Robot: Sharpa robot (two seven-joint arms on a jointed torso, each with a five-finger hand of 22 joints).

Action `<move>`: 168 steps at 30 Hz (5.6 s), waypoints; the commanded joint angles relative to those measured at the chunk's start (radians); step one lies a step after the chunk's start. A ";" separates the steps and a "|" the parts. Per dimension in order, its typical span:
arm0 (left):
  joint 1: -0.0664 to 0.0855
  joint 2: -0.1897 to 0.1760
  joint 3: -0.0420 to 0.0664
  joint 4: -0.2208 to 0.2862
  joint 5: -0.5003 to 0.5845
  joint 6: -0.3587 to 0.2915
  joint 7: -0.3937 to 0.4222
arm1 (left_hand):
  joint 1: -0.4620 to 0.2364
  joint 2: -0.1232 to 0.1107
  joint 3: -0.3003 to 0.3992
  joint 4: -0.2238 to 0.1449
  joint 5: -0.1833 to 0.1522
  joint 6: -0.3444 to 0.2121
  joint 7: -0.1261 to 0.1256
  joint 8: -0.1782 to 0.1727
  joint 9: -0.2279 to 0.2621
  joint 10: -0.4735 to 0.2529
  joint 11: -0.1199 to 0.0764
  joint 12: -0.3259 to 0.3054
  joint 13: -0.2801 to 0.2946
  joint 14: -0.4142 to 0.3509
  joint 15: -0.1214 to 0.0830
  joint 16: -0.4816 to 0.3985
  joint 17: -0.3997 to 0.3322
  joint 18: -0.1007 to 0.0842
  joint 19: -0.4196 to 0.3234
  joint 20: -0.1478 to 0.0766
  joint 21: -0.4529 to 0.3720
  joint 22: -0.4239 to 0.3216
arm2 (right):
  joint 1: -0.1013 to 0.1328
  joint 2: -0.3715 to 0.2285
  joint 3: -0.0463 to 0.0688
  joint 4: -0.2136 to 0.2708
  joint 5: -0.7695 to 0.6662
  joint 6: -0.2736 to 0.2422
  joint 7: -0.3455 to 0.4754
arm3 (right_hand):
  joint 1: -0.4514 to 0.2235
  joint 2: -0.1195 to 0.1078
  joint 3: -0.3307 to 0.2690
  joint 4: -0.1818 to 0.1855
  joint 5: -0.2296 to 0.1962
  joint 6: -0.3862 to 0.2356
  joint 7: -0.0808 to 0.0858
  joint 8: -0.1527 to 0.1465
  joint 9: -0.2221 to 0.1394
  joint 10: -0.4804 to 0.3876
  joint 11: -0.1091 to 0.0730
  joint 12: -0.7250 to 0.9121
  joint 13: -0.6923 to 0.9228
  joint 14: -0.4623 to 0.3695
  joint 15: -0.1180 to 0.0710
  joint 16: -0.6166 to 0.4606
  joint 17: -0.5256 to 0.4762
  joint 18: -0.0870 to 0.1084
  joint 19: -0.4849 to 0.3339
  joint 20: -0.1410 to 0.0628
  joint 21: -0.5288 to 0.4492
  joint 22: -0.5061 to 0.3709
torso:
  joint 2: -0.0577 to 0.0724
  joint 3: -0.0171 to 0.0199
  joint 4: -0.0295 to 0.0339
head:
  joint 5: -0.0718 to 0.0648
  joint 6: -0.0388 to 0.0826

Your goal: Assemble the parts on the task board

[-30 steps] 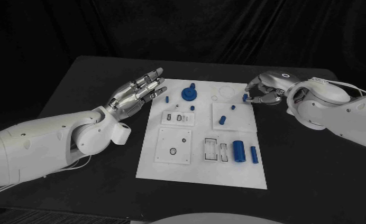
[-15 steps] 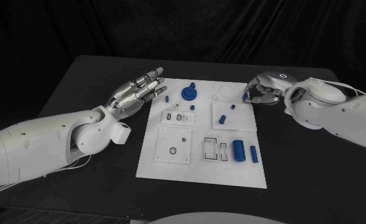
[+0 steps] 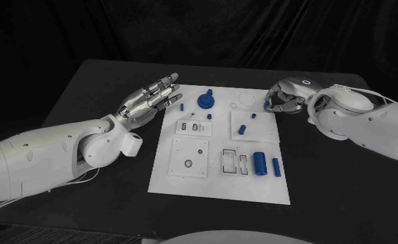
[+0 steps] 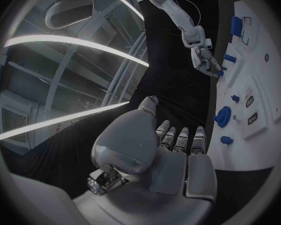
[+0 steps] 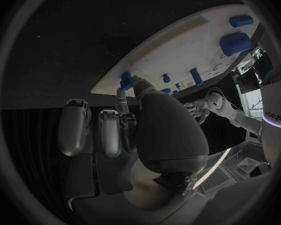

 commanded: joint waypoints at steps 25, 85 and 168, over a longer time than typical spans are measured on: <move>-0.001 -0.006 0.001 0.006 0.004 0.019 0.001 | -0.006 0.004 -0.001 -0.008 0.005 -0.002 0.005 0.001 0.000 0.000 0.008 -0.002 -0.001 0.000 0.007 -0.007 -0.001 0.001 -0.001 0.010 -0.003 0.001 | 0.007 -0.030 0.001 0.085 -0.007 -0.148 0.033 | 0.017 0.026 -0.002 -0.050 0.042 0.028 -0.002 0.159 0.148 0.105 0.007 0.004 0.263 0.085 0.008 -0.010 0.178 -0.012 0.015 0.005 -0.006 0.186 | -0.001 -0.0001 -0.0004 | 0.007 -0.005; -0.001 0.009 0.001 -0.002 0.004 0.024 -0.012 | -0.007 0.005 0.001 -0.011 0.005 -0.001 0.005 0.001 0.000 0.001 0.013 -0.001 -0.001 0.000 0.008 -0.007 -0.001 0.002 -0.001 0.012 -0.003 0.001 | -0.049 0.244 0.001 0.139 -0.034 -0.002 -0.024 | -0.008 0.024 0.012 -0.044 0.092 0.027 0.011 0.148 0.147 0.105 0.028 0.004 0.263 0.081 0.026 -0.024 0.159 -0.008 0.010 0.020 -0.028 0.180 | 0.000 -0.0006 -0.0007 | 0.017 -0.034; 0.195 0.056 0.002 0.004 -0.747 -0.273 -0.241 | -0.061 -0.133 -0.097 0.121 -0.484 0.541 0.166 0.168 0.057 0.773 0.140 0.962 0.766 0.645 0.024 1.130 0.461 0.009 0.819 0.036 0.548 0.270 | 0.136 -0.124 0.001 0.348 -0.005 -0.464 0.192 | -0.114 -0.017 -0.110 0.111 -0.199 -0.052 0.038 -0.014 -0.089 0.105 0.036 0.004 0.263 0.086 0.033 -0.001 0.176 -0.016 0.028 0.030 0.004 0.193 | -0.037 0.0247 -0.0302 | 0.007 -0.083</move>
